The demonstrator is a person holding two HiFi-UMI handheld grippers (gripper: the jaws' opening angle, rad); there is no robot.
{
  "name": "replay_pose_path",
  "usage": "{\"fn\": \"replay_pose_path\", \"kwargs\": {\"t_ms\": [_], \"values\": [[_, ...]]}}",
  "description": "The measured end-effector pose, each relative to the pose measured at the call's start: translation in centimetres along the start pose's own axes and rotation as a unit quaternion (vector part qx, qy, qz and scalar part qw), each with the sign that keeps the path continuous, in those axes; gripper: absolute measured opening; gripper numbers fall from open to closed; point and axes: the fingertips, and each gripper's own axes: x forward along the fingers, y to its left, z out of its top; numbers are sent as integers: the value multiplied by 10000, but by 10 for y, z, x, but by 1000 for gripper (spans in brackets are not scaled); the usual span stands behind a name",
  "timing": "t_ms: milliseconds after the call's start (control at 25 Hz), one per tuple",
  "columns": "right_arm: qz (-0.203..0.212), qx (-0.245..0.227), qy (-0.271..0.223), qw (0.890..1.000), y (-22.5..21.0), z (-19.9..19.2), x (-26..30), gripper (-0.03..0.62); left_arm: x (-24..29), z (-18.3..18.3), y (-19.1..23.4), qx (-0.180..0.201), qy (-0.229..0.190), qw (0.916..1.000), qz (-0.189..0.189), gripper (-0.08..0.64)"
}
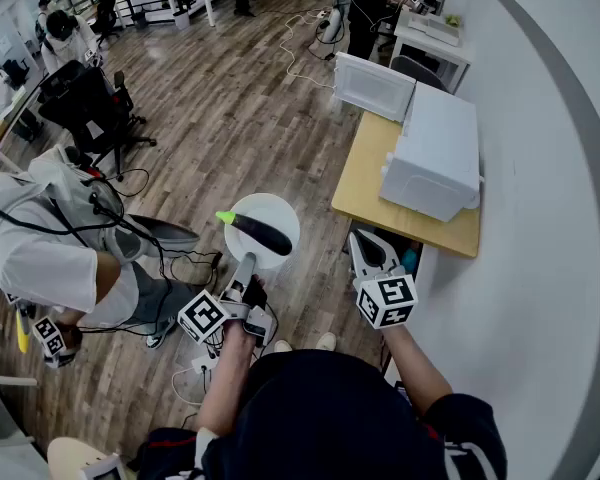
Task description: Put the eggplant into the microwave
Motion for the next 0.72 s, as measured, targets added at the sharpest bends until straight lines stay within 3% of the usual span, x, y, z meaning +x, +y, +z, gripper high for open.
{"fn": "replay_pose_path", "kwargs": {"t_ms": [720], "values": [[29, 137, -6, 9999, -7, 1, -3, 12, 9, -9, -2, 47, 110, 9998, 154, 26]]}}
